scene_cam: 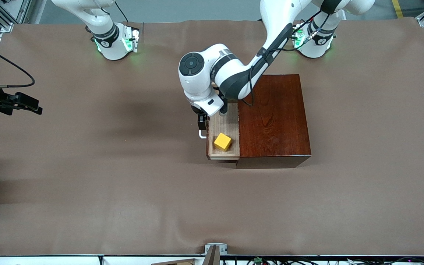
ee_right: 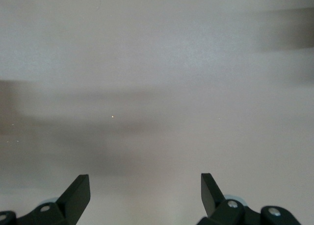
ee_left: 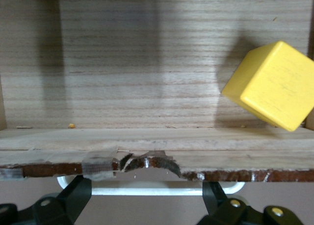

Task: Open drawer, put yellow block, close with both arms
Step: 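Lower the left gripper against the drawer front by the handle, then push the drawer shut into the box with the left gripper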

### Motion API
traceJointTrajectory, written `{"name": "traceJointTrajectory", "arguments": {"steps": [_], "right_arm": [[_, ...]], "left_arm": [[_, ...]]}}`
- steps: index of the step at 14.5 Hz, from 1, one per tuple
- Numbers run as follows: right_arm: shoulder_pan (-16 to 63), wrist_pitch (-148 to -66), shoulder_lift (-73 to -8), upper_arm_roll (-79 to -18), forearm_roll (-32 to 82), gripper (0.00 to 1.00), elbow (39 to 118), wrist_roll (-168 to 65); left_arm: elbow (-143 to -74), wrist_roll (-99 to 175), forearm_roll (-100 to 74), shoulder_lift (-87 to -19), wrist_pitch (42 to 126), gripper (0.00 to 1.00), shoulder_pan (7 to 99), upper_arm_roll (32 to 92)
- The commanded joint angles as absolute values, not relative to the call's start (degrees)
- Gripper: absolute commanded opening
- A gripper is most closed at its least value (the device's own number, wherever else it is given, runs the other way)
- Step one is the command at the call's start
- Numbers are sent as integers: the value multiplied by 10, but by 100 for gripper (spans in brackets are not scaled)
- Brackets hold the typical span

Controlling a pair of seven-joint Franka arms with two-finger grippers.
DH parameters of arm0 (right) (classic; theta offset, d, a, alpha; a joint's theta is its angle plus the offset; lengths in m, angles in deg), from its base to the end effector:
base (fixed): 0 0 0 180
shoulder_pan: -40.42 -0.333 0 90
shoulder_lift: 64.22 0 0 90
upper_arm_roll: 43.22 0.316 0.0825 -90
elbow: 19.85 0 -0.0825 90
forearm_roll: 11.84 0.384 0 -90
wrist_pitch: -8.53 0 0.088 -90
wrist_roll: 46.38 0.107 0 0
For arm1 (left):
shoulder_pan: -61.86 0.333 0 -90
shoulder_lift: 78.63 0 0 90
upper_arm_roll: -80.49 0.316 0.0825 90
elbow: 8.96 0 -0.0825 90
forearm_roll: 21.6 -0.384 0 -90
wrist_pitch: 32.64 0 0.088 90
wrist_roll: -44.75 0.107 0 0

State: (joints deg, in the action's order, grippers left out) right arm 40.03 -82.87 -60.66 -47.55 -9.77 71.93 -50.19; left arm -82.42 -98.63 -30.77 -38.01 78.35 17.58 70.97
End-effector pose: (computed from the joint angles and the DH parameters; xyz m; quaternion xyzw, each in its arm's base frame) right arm 0.5714 -0.0343 0.5770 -0.9993 0.0022 0.0331 0.0180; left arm 0.4657 -0.5689 0.3309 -0.7177 -0.6957 -0.0228 0.0190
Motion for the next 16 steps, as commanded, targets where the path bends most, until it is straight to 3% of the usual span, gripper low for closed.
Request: {"name": "traceJointTrajectory", "arguments": {"steps": [1,16], "right_arm": [[405,-826,-614,-469,-105,100,722,-495],[409,-825,-614,-471,-104,100,722,-495]], "left_arm": [[-831,-975,-367,-386,708,100,179,711],[-831,-975,-416,-386,584,100,188,712]]}}
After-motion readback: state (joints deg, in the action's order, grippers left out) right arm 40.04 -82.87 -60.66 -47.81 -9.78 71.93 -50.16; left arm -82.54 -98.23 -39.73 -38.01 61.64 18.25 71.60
